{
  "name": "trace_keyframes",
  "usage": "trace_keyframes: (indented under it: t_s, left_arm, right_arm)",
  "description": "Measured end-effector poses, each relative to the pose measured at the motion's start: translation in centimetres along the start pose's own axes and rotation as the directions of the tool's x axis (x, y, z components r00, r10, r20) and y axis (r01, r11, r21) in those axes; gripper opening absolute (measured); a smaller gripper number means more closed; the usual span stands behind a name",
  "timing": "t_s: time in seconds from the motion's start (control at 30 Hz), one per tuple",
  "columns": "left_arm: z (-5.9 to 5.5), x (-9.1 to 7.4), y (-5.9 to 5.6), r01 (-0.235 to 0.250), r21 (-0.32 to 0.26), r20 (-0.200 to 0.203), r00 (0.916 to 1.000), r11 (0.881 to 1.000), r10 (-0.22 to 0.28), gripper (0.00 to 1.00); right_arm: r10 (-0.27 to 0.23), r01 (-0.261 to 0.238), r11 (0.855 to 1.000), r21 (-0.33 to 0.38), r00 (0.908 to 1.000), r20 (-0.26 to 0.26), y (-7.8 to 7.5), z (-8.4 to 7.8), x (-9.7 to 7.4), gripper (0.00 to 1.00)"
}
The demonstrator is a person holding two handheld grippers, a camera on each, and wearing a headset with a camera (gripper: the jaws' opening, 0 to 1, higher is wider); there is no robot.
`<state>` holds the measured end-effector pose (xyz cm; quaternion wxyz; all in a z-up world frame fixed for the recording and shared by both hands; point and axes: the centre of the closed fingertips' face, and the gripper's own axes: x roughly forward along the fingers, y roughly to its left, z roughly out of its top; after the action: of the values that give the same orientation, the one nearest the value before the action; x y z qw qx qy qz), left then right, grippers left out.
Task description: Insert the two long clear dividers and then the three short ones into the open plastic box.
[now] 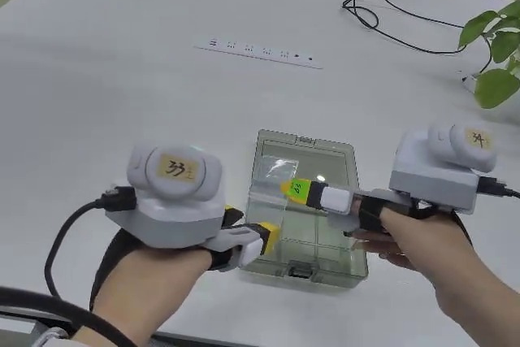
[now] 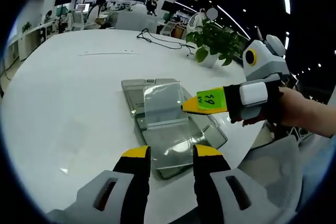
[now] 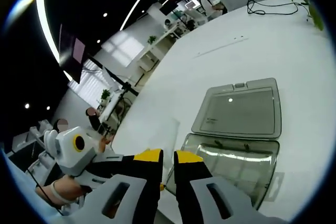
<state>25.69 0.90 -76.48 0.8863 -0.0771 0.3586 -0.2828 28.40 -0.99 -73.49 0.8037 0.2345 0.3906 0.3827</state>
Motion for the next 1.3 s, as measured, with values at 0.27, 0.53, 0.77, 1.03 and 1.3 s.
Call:
trace_keyframes:
  t_s: [0.27, 0.53, 0.77, 1.03, 1.3]
  left_arm:
    - [0.6, 0.4, -0.4, 0.020, -0.010, 0.013, 0.9997, 1.000, -0.020, 0.30]
    - [0.6, 0.8, -0.6, 0.038, -0.018, 0.007, 0.9993, 0.999, -0.038, 0.30]
    - [0.8, 1.0, -1.0, 0.058, 0.036, 0.038, 0.9975, 0.998, -0.059, 0.31]
    - [1.2, 1.0, -1.2, 0.087, 0.199, 0.054, 0.9936, 0.976, -0.099, 0.64]
    - [0.3, 0.7, -1.3, 0.158, 0.408, 0.001, 0.9849, 0.899, -0.173, 1.00]
  right_arm:
    - [-0.010, 0.010, 1.000, 0.002, 0.9999, -0.003, -0.4, 0.3, 0.1, 0.03]
    - [-0.018, 0.019, 1.000, 0.024, 0.9995, -0.028, -0.7, 0.5, 0.0, 0.02]
    - [-0.047, 0.047, 0.999, 0.002, 0.9975, -0.053, -0.8, 0.2, -0.1, 0.01]
    - [-0.060, 0.061, 0.998, 0.020, 0.9967, -0.055, -1.2, 0.2, -0.5, 0.01]
    - [-0.096, 0.100, 0.993, 0.060, 0.9931, -0.066, -2.7, 0.2, -1.5, 0.01]
